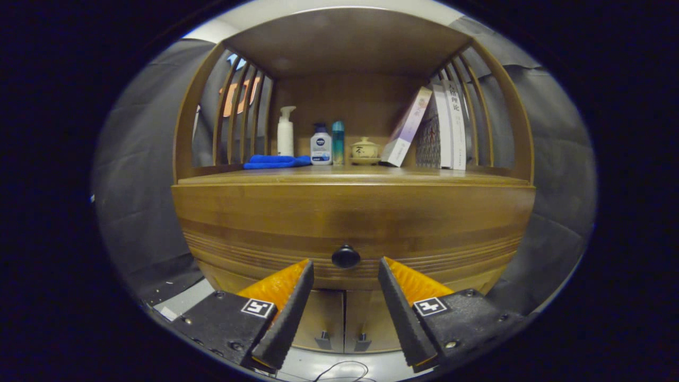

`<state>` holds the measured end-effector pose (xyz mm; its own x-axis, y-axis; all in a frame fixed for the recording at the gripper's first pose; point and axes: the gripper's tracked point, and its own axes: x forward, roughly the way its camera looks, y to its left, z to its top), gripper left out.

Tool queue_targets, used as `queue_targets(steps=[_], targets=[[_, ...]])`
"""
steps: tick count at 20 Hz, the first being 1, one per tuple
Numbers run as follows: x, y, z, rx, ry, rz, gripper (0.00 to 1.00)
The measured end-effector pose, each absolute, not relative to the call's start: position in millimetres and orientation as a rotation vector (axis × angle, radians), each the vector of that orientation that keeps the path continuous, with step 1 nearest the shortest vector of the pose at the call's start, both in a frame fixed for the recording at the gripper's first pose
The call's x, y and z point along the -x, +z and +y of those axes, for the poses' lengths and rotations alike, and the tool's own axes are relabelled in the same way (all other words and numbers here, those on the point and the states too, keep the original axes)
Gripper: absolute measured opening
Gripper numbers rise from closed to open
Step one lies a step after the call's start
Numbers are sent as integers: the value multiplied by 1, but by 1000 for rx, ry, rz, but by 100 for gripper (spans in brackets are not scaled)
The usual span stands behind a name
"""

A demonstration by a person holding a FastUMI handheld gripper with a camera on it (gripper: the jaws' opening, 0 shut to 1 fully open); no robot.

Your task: Pull open the drawer, take out the items inside it, and place them on the countertop above the cabinet.

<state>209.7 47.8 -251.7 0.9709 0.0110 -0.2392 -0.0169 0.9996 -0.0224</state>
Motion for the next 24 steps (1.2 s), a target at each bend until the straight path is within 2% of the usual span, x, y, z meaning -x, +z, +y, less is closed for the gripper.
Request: queue_targets(steps=[2, 11, 17, 24], targets=[[-217, -249, 48, 12, 10, 238, 78], [-221, -252, 44, 6, -69, 260, 29], [-217, -252, 44, -35, -40, 293, 24], [-174, -251, 44, -16, -22, 308, 23]])
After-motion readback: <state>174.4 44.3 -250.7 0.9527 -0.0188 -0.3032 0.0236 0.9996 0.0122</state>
